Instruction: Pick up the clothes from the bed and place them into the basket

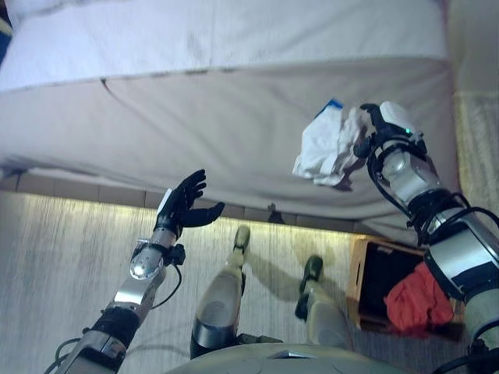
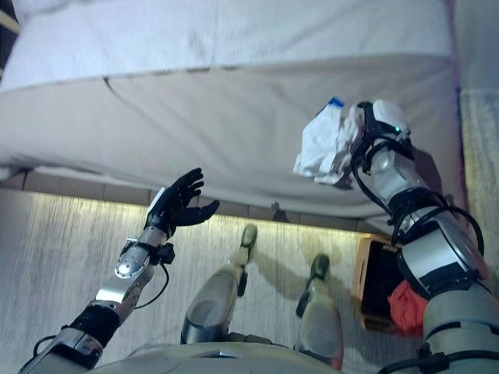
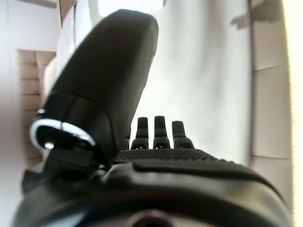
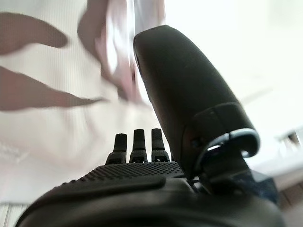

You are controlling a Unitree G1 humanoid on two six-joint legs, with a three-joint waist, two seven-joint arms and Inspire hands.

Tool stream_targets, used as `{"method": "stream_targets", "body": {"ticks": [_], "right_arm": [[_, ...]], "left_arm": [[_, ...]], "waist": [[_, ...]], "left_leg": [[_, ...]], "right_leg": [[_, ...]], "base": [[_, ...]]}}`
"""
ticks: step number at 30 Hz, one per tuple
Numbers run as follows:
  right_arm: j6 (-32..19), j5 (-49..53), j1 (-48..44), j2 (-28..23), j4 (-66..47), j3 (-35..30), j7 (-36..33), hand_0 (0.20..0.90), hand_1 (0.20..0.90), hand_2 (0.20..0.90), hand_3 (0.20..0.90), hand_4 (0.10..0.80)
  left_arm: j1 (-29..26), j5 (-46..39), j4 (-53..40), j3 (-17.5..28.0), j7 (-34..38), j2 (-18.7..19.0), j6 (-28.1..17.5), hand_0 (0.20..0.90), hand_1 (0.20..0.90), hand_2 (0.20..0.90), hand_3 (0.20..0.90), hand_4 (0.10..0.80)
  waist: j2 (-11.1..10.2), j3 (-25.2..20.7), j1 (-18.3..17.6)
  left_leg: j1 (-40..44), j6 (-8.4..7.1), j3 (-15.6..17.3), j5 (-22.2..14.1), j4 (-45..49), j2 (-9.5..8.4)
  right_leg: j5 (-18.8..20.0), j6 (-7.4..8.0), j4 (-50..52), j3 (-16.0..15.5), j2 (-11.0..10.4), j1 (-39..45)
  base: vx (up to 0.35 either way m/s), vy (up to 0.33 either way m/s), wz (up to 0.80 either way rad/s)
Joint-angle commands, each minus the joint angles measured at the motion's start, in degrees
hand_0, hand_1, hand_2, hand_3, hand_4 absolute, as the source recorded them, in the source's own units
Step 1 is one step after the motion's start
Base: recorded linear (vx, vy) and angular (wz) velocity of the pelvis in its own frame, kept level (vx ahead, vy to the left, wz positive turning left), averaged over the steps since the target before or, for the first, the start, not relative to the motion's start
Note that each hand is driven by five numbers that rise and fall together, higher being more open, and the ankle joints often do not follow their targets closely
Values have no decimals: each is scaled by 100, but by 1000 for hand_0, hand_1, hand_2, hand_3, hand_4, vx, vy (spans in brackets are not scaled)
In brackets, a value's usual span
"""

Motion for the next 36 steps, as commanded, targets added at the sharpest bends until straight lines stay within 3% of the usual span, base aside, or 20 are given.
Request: {"method": "stream_targets", "body": {"ticks": [1,10,14,17,19,20,25,26,33,36], "right_arm": [[-79,-261,-740,-469,-15,534,-247,900,900,900,900,800],[249,-376,-1221,-424,618,834,-112,900,900,900,900,800],[308,-282,-1560,-388,918,1028,85,900,900,900,900,800],[261,-241,-1544,-312,1051,1047,132,900,900,900,900,800],[136,28,-1561,-317,1085,1050,98,521,521,521,458,358],[95,236,-1568,-319,1062,1012,53,300,300,300,200,100],[-204,368,-1265,-283,786,620,-320,300,300,300,200,100],[-236,365,-1321,-307,753,571,-328,300,300,300,200,100],[-453,363,-718,-471,183,207,-528,300,300,300,200,100],[-414,337,-322,-693,-301,-166,-405,300,300,300,200,100]], "left_arm": [[-256,-252,-823,-93,145,219,-853,900,900,900,900,800],[-487,-813,-1257,-214,152,241,-879,900,900,900,900,800],[-525,-800,-1404,-321,409,225,-929,900,900,900,900,800],[-427,-852,-1427,-335,468,194,-922,900,900,900,900,800],[-384,-811,-1457,-329,454,189,-966,900,900,900,900,800],[-367,-808,-1483,-321,452,202,-973,900,900,900,900,800],[-246,-784,-1453,-252,311,216,-1002,900,900,900,900,800],[-331,-783,-1431,-211,290,215,-997,900,900,900,900,800],[-279,-796,-1218,-108,135,250,-1051,900,900,900,900,800],[-171,-737,-1158,78,38,277,-923,900,900,900,900,800]], "waist": [[-80,-21,113],[-37,-21,233],[57,-21,222],[108,-21,248],[130,-21,263],[133,-21,265],[70,-21,201],[37,-21,162],[-191,-21,-50],[-344,-21,-200]], "left_leg": [[-280,152,-208,-1201,1148,-198],[-1905,350,-232,-1622,2580,-479],[-2733,448,-196,-1904,3481,-483],[-2861,471,-149,-2150,3821,-444],[-2996,485,-134,-2198,3984,-432],[-3038,498,-121,-2224,4051,-422],[-2762,478,-129,-2273,4048,-373],[-2833,479,-136,-2090,3957,-384],[-1373,377,58,-1831,2966,-211],[-152,265,296,-1661,2162,-42]], "right_leg": [[-412,-429,698,-81,-155,-488],[-709,-520,1924,-176,-195,-1989],[-902,-627,2702,-74,-162,-2762],[-1125,-630,3046,-10,-124,-2907],[-1166,-662,3184,-11,-107,-3033],[-1192,-679,3239,-7,-100,-3071],[-1249,-711,3239,23,-53,-2806],[-1099,-758,3131,-18,-62,-2852],[-954,-701,2259,5,-6,-1512],[-808,-618,1468,62,29,-402]], "base": [[-74,-11,20],[-93,-12,19],[-112,14,8],[-24,-21,-6],[-38,-44,1],[-62,-36,4],[-25,-13,-13],[-63,15,32],[29,18,-10],[161,16,-37]]}}
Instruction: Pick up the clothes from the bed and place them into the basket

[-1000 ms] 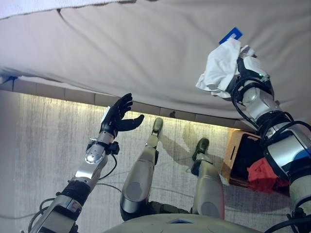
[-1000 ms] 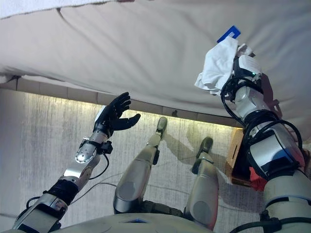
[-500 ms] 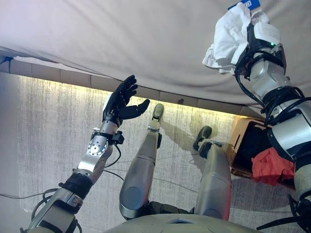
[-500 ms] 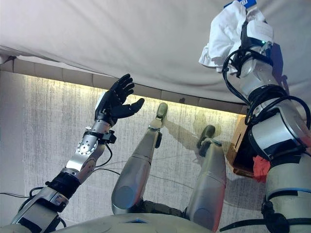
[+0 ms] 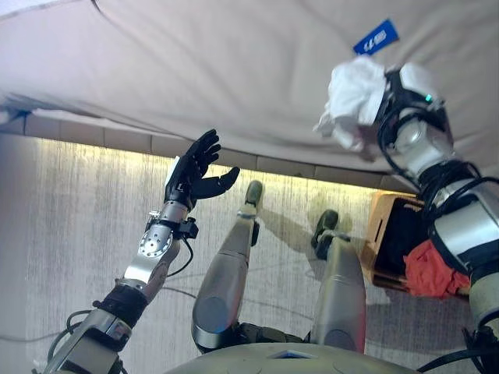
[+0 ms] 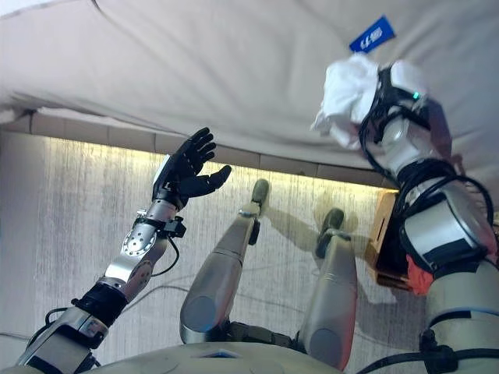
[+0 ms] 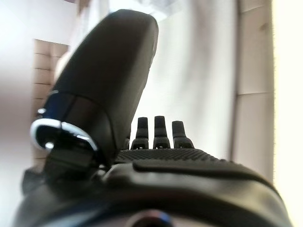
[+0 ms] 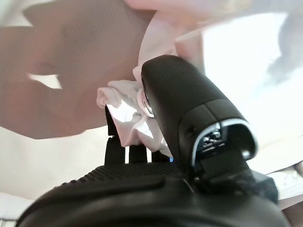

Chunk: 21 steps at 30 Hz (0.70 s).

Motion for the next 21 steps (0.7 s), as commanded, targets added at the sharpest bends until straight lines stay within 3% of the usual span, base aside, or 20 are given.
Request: {"method": "stream_targets", "body": {"ticks": [1,7,13,21], "right_arm": [[-209,36,-260,-660,-481,-588,-217,300,300,300,200,100],[-81,160,671,-1056,-1326,-1361,-112,300,300,300,200,100],[-46,71,1871,-1234,-1884,-2221,129,300,300,300,200,100],[65,92,2958,-1259,-2069,-3131,90,300,300,300,200,100]], "left_arm": [[-14,-23,-302,416,-185,111,-454,900,900,900,900,800],[293,88,-236,644,-353,99,-210,900,900,900,900,800],[544,315,-141,791,-558,49,54,900,900,900,900,800],[449,313,162,788,-649,-29,139,900,900,900,900,800]], "waist": [[-323,-299,-198],[-571,-1078,-535],[-732,-1755,-848],[-796,-2101,-1257]], "left_leg": [[1115,90,294,-519,98,231],[2204,-8,636,-370,-981,416],[2820,0,816,-335,-1605,489],[3220,-11,1112,-330,-2104,584]], "right_leg": [[524,-65,-1029,-301,342,1276],[854,125,-2160,-10,480,2266],[1156,313,-2731,380,533,2670],[1495,523,-3208,788,572,2743]], "base": [[200,5,-42],[191,-6,-26],[197,4,-24],[75,-5,-27]]}}
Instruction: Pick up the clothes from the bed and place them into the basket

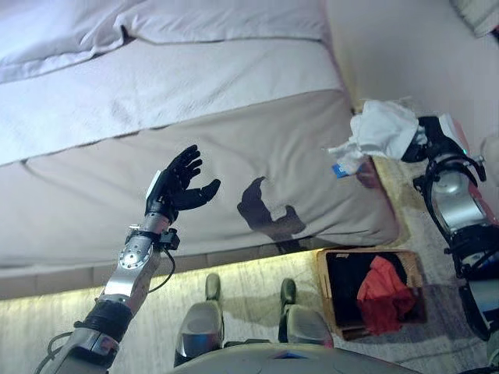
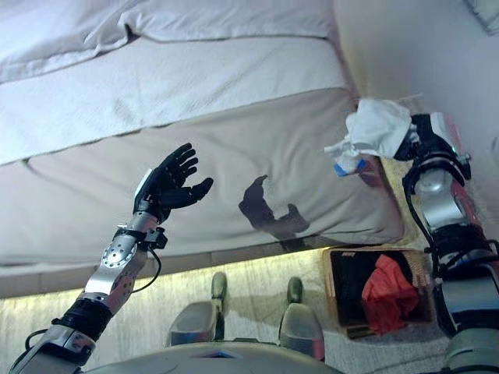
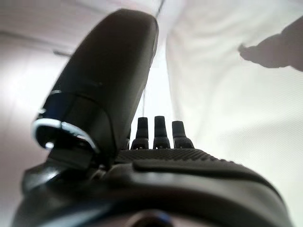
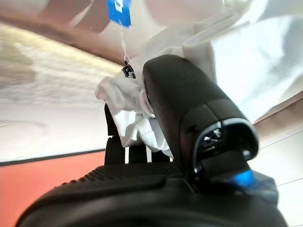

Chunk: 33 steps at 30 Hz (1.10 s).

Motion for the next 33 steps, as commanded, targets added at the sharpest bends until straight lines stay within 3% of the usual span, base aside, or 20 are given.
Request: {"method": "stream_targets", "body": {"ticks": [1,14,23,30,31,33], "right_arm": [[-65,4,285,-601,-311,-126,-285,300,300,300,200,100],[-28,237,1686,-197,114,-912,116,300,300,300,200,100],[-207,422,1731,-12,731,-1003,-174,300,300,300,200,100],[-438,469,1435,84,982,-715,-351,300,300,300,200,100],[-449,476,1374,72,1014,-684,-380,420,420,420,340,240],[-479,504,1264,45,1066,-633,-449,900,900,900,900,800]], "left_arm": [[11,150,165,131,-113,-106,-333,900,900,900,900,800],[-54,738,417,61,163,-295,435,900,900,900,900,800],[-179,670,354,-126,-1,-284,425,900,900,900,900,800],[-409,721,369,-352,21,-346,344,900,900,900,900,800],[-429,715,396,-363,18,-356,317,900,900,900,900,800],[-447,716,441,-372,18,-389,277,900,900,900,900,800]], "waist": [[53,-955,-327],[77,-1017,-891],[261,-934,-1048],[459,-778,-1131],[490,-754,-1135],[557,-728,-1153]], "left_leg": [[-266,-51,62,-830,244,246],[131,-31,615,-1024,165,346],[232,-83,789,-1106,237,394],[180,-127,858,-1117,273,400],[174,-130,861,-1109,270,398],[177,-137,871,-1099,255,387]], "right_leg": [[265,99,-70,313,141,-640],[302,154,-69,706,284,-743],[285,143,28,816,335,-839],[286,140,80,878,340,-990],[287,140,79,876,333,-995],[284,138,59,880,325,-989]], "base": [[7,0,-35],[9,-7,-31],[-21,-43,-10],[-61,-17,-15],[-60,15,-12],[-17,32,-6]]}}
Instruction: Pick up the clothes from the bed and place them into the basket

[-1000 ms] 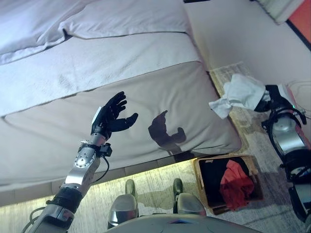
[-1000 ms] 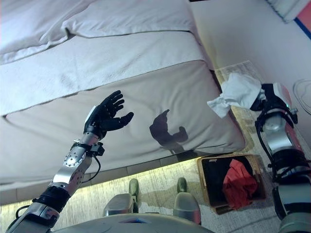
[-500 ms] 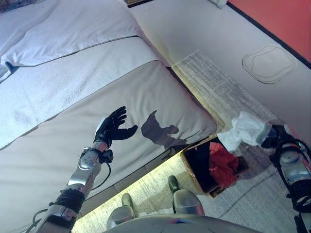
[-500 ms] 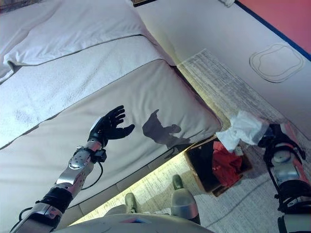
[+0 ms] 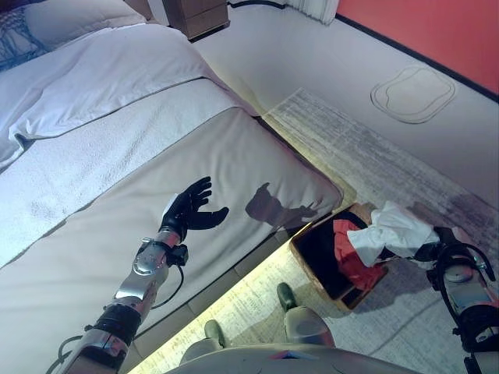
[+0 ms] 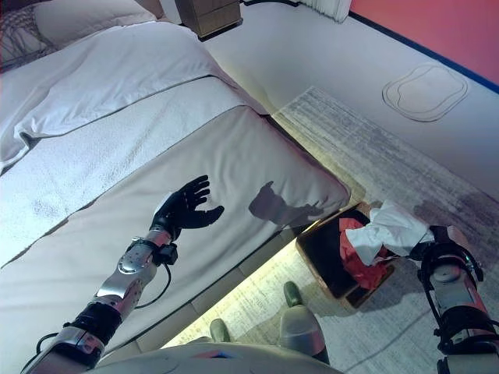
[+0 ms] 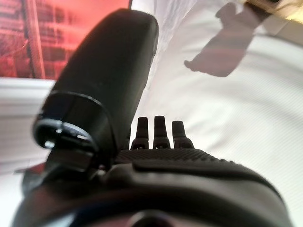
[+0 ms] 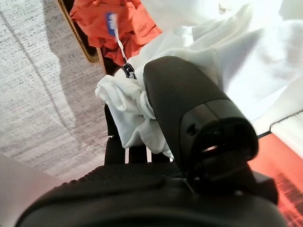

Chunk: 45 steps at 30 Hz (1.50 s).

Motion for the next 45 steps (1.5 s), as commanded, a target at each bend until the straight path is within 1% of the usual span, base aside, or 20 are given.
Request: {"method": "stream_targets", "body": {"ticks": [1,4,11,16,23,27,29,32,36,39,41,43,45], "right_arm": [[-448,120,-793,-533,151,26,-574,900,900,900,900,800],[-492,87,-823,-545,147,51,-771,900,900,900,900,800],[-504,18,-926,-578,61,103,-877,900,900,900,900,800],[-557,-30,-837,-553,-72,110,-923,900,900,900,900,800],[-566,-74,-706,-495,-242,144,-898,900,900,900,900,800],[-680,141,-602,-357,-689,122,-931,900,900,900,900,800],[-757,230,-534,-138,-1249,142,-980,900,900,900,900,800],[-796,174,-430,334,-1957,281,-1077,900,900,900,900,800],[-990,-1,-315,779,-2442,528,-1125,900,900,900,900,800],[-1231,-97,-216,1115,-2722,773,-1130,900,900,900,900,800],[-1282,-311,-152,1282,-2915,952,-1119,900,900,900,900,800],[-1334,-482,-141,1345,-3026,1088,-1071,900,900,900,900,800],[-1417,-538,-132,1375,-3163,1289,-1018,900,900,900,900,800]], "left_arm": [[-414,82,-151,5,-38,-51,-625,900,900,900,900,800],[-402,37,-155,-3,-36,-79,-699,900,900,900,900,800],[-415,-16,-118,-21,-51,-112,-768,900,900,900,900,800],[-352,-49,-150,-11,-32,-104,-780,900,900,900,900,800],[-243,-67,-192,43,-26,-85,-791,900,900,900,900,800],[-127,-80,-188,115,-65,-71,-807,900,900,900,900,800],[-43,-72,-148,160,-72,-96,-819,900,900,900,900,800],[53,-34,-52,185,-20,-234,-780,900,900,900,900,800],[173,51,21,226,-2,-400,-728,900,900,900,900,800],[304,249,72,175,171,-516,-784,900,900,900,900,800],[407,326,107,158,185,-561,-794,900,900,900,900,800],[469,343,109,150,222,-574,-791,900,900,900,900,800],[563,238,188,170,258,-588,-881,900,900,900,900,800]], "waist": [[-8,-54,76],[111,-32,66],[205,-21,67],[191,-58,83],[107,-127,154],[52,-188,228],[23,-230,285],[-17,-313,369],[-54,-367,487],[-74,-403,628],[-86,-432,743],[-107,-454,834],[-142,-487,971]], "left_leg": [[222,68,-179,-911,505,39],[211,49,-201,-893,479,25],[176,28,-247,-853,422,7],[182,34,-284,-843,395,6],[186,43,-383,-806,342,29],[184,54,-511,-767,288,33],[169,68,-642,-724,231,24],[134,88,-797,-670,187,9],[110,101,-971,-616,162,-9],[60,100,-1160,-554,130,-5],[24,101,-1287,-516,102,-19],[-7,102,-1370,-499,96,-25],[-20,90,-1469,-472,70,-24]], "right_leg": [[-52,79,377,-164,-78,-266],[-60,69,368,-178,-98,-293],[-63,57,328,-187,-119,-312],[-65,46,295,-176,-116,-278],[-60,27,263,-202,-97,-223],[-69,6,231,-250,-88,-142],[-77,-10,208,-292,-85,-93],[-110,-35,204,-365,-86,-36],[-150,-67,190,-439,-100,49],[-210,-92,163,-560,-125,171],[-245,-96,115,-693,-158,278],[-275,-94,89,-808,-188,350],[-311,-92,72,-969,-220,444]], "base": [[-6,30,0],[-20,34,0],[0,0,0],[0,0,0],[9,-7,2],[38,-33,11],[46,-32,4],[54,-24,15],[32,-2,23],[25,24,34],[10,33,41],[4,30,48],[10,43,40]]}}
